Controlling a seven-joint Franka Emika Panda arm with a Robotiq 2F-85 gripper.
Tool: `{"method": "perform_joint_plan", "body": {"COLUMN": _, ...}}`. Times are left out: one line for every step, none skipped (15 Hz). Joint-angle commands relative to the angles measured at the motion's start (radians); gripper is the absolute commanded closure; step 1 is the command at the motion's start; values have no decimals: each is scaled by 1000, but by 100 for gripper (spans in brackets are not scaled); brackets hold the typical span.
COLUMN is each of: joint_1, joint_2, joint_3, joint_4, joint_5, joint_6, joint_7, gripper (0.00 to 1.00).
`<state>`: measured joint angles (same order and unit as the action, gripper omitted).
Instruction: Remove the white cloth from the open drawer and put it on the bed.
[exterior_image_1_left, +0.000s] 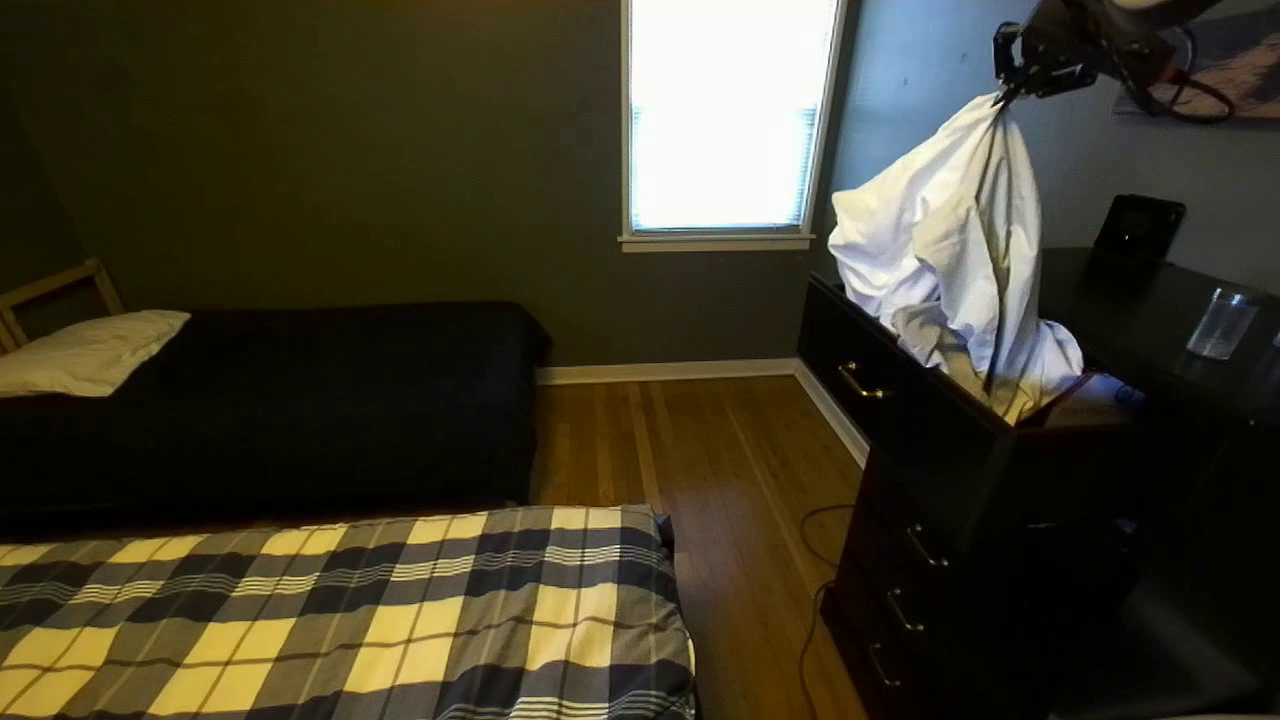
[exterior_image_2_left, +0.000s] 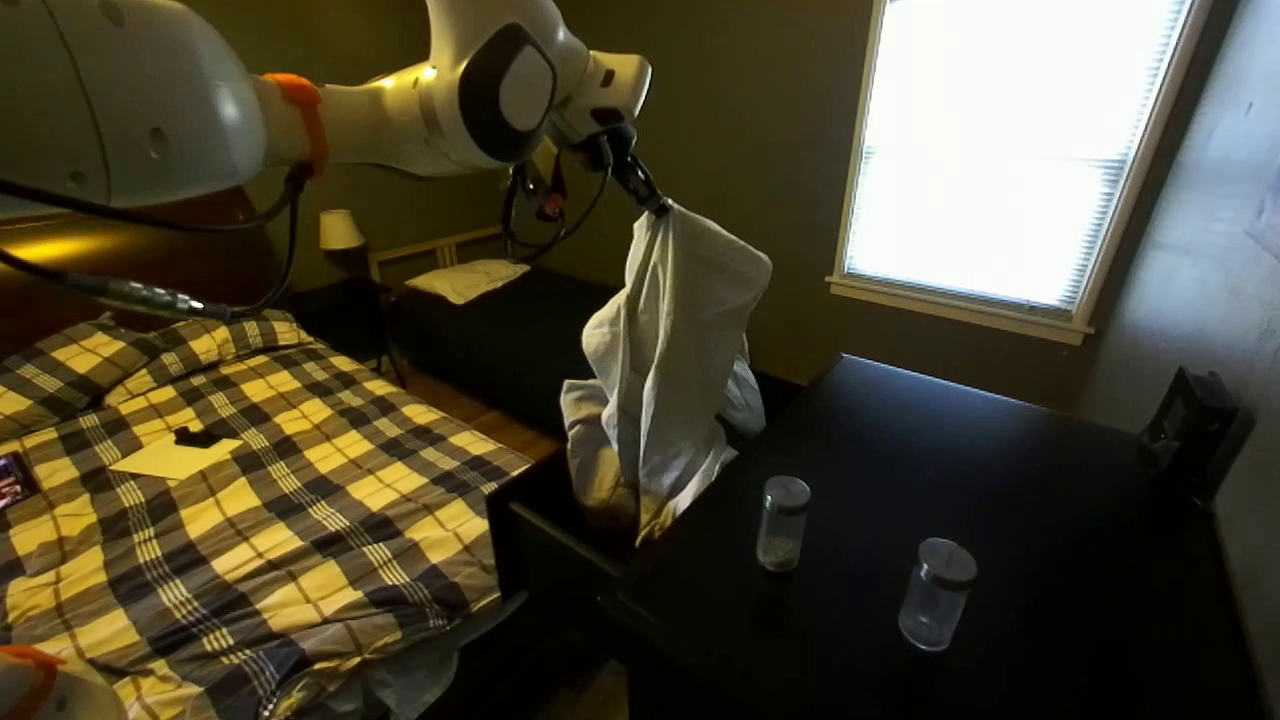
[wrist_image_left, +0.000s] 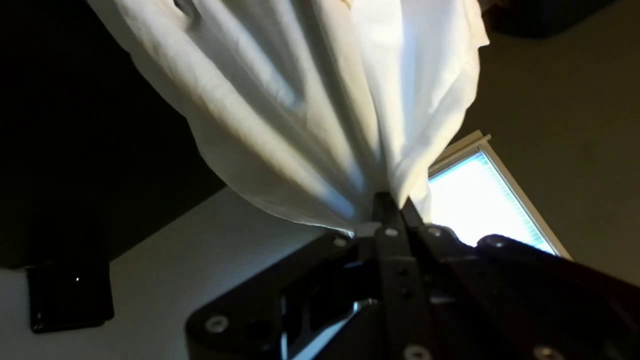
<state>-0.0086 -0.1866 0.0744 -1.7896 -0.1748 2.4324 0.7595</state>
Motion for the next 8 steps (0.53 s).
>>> {"method": "perform_joint_plan", "body": {"joint_1": -25, "joint_2": -2, "joint_3": 19, "joint_4": 115, "joint_5": -25, "joint_6": 3, "joint_7": 53, "gripper": 100}}
{"method": "perform_joint_plan", "body": {"joint_1": -26, "joint_2": -2, "joint_3": 20, "joint_4": 143, "joint_5": -23, "joint_6": 3, "joint_7": 51, "gripper": 100}}
{"method": "perform_joint_plan", "body": {"joint_1": -26, "joint_2": -4, "joint_3": 20, "joint_4": 177, "joint_5": -18, "joint_6": 1, "joint_7": 48, "gripper": 100}}
{"method": "perform_joint_plan", "body": {"joint_1": -28, "joint_2": -2, "joint_3": 21, "joint_4": 210, "joint_5": -17, "joint_6": 1, "joint_7": 48, "gripper": 100}}
{"method": "perform_joint_plan", "body": {"joint_1": -22, "joint_2": -2, "joint_3": 19, "joint_4": 244, "joint_5": 3, "joint_6": -9, "joint_7": 32, "gripper": 100}}
{"method": "perform_joint_plan", "body": {"joint_1": -16, "joint_2": -1, "joint_3": 17, "joint_4": 273, "joint_5": 19, "joint_6": -9, "joint_7": 15, "gripper": 100}}
{"method": "perform_joint_plan", "body": {"joint_1": -4, "joint_2": -1, "joint_3": 13, "joint_4": 298, "joint_5": 47, "joint_6": -6, "joint_7": -19, "gripper": 100}}
{"method": "perform_joint_plan", "body": {"joint_1": 4, "joint_2": -4, "joint_3": 12, "joint_4": 317, "joint_5": 72, "joint_6": -11, "joint_7": -44, "gripper": 100}}
